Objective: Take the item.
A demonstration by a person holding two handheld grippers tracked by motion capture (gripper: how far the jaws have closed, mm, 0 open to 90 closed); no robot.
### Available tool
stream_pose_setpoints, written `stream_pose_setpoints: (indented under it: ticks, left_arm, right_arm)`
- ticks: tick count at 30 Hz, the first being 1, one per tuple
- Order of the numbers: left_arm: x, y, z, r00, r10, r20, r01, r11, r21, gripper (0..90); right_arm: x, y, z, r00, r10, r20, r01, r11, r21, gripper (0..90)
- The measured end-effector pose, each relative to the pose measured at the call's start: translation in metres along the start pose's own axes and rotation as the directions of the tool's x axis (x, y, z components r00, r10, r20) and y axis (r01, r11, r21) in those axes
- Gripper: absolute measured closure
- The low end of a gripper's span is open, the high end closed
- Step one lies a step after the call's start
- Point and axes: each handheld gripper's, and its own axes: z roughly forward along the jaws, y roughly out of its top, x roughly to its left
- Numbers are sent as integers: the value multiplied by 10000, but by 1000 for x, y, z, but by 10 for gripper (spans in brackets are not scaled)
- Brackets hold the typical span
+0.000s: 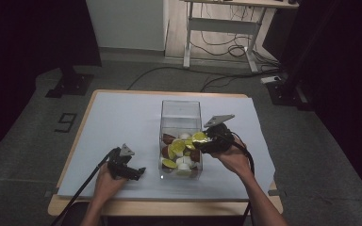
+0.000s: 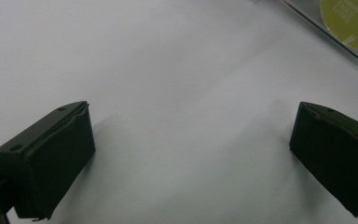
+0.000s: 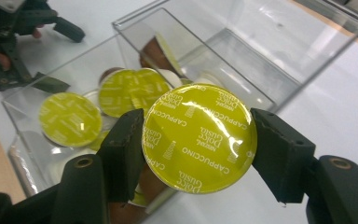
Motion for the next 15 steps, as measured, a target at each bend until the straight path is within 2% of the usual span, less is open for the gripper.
stream_pose_setpoints:
  ticks: [6, 15]
  left_arm:
    - [0, 0, 0, 10000, 2, 3, -2, 10000, 1, 0]
    - [0, 0, 0, 10000, 2, 0, -2, 10000, 1, 0]
  right_arm:
    - [-12, -5, -7, 9993, 218, 312, -216, 9997, -75, 381]
    - [-21, -11, -11, 9970, 208, 740, -214, 9997, 76, 381]
